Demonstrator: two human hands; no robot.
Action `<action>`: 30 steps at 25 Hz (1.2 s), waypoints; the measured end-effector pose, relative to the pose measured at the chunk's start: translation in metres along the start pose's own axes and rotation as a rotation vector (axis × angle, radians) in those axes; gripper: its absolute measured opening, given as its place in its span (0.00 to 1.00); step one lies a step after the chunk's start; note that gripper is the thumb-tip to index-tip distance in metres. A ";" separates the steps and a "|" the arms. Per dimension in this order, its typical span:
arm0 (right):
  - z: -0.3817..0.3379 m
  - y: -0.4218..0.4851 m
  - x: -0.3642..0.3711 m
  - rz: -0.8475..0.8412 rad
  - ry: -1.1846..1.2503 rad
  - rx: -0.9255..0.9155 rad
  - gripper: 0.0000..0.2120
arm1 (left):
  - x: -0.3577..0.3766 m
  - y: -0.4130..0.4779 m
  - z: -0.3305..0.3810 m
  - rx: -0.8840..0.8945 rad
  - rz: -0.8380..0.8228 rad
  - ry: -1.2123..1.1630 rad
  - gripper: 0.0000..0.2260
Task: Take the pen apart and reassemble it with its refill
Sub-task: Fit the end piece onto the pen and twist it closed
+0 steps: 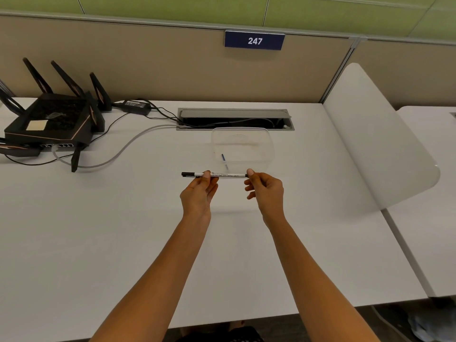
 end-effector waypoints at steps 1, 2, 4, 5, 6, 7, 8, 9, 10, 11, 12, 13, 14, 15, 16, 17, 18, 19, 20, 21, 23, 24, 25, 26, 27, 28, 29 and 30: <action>0.000 0.000 0.000 -0.008 0.031 -0.006 0.07 | 0.000 0.000 0.001 0.003 0.005 -0.005 0.09; -0.001 -0.001 0.000 -0.025 0.060 -0.008 0.03 | -0.001 0.000 0.001 0.004 0.008 -0.009 0.09; -0.002 0.000 -0.001 -0.058 0.090 -0.015 0.04 | 0.000 0.000 0.001 0.005 0.012 -0.007 0.09; -0.003 0.000 -0.001 -0.066 0.090 -0.015 0.04 | 0.001 -0.001 0.001 0.004 0.011 -0.007 0.09; -0.003 0.001 -0.001 -0.072 0.080 -0.013 0.03 | 0.002 -0.001 0.001 0.004 0.010 -0.009 0.09; -0.003 0.001 -0.001 -0.074 0.063 -0.007 0.03 | 0.003 -0.002 0.001 0.003 0.010 -0.011 0.09; -0.003 0.002 -0.001 -0.073 0.036 0.002 0.07 | 0.003 -0.002 0.001 0.003 0.009 -0.012 0.09; -0.002 0.002 -0.001 -0.073 0.009 0.018 0.11 | 0.004 -0.002 0.001 0.002 0.007 -0.009 0.10; -0.002 0.002 -0.002 -0.073 -0.013 0.033 0.15 | 0.004 -0.002 0.000 0.002 0.003 -0.007 0.10; -0.002 0.001 -0.001 -0.072 -0.018 0.040 0.16 | 0.005 -0.003 0.000 0.003 0.000 -0.005 0.10; -0.001 0.000 -0.001 -0.069 -0.006 0.036 0.15 | 0.005 -0.003 0.001 0.005 -0.002 -0.004 0.10; -0.001 -0.001 -0.002 -0.064 0.021 0.025 0.13 | 0.005 -0.003 0.001 0.007 -0.001 -0.003 0.11; -0.001 -0.002 -0.002 -0.058 0.059 0.007 0.10 | 0.006 -0.003 0.001 0.008 0.001 -0.001 0.11; -0.001 -0.004 -0.002 -0.052 0.097 -0.013 0.06 | 0.006 -0.004 0.001 0.009 0.001 0.001 0.11; -0.001 -0.005 -0.003 -0.047 0.121 -0.030 0.05 | 0.005 -0.004 0.001 0.009 0.001 0.005 0.11; -0.001 -0.005 -0.004 -0.038 0.124 -0.044 0.04 | 0.006 -0.004 0.000 0.008 0.000 0.008 0.12; 0.000 -0.006 -0.004 -0.030 0.114 -0.050 0.05 | 0.006 -0.005 0.000 0.007 0.000 0.009 0.12; 0.001 -0.005 -0.005 -0.022 0.098 -0.048 0.05 | 0.006 -0.005 -0.001 0.007 -0.001 0.011 0.12; 0.002 -0.005 -0.005 -0.013 0.080 -0.037 0.06 | 0.006 -0.006 -0.001 0.007 -0.003 0.014 0.12; 0.002 -0.005 -0.005 -0.004 0.056 -0.025 0.08 | 0.007 -0.007 -0.002 0.007 -0.006 0.017 0.12; 0.004 -0.005 -0.005 -0.003 0.034 -0.005 0.12 | 0.007 -0.008 -0.002 0.009 -0.006 0.021 0.12; 0.004 -0.005 -0.005 -0.004 0.044 0.000 0.12 | 0.007 -0.008 -0.002 0.010 -0.004 0.021 0.12; 0.004 -0.006 -0.005 -0.005 0.060 -0.001 0.11 | 0.006 -0.008 -0.002 0.012 0.000 0.021 0.12; 0.005 -0.007 -0.006 -0.008 0.077 -0.008 0.09 | 0.006 -0.007 -0.002 0.013 0.002 0.020 0.12; 0.005 -0.007 -0.007 -0.016 0.091 -0.021 0.06 | 0.006 -0.007 -0.001 0.014 0.004 0.021 0.12; 0.005 -0.008 -0.007 -0.023 0.098 -0.035 0.04 | 0.006 -0.007 -0.001 0.015 0.005 0.024 0.12; 0.005 -0.008 -0.007 -0.025 0.097 -0.044 0.03 | 0.006 -0.008 -0.001 0.015 0.005 0.028 0.12; 0.004 -0.008 -0.007 -0.022 0.093 -0.045 0.03 | 0.006 -0.008 -0.002 0.015 0.004 0.029 0.12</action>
Point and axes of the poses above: each hand's wrist, its own y-axis towards the middle knuckle, its own x-axis out of the palm, z = x × y, the point moved 3 cm from there along y, towards the middle knuckle, and after that the axes turned 7 degrees about -z, right-handed, at the moved point
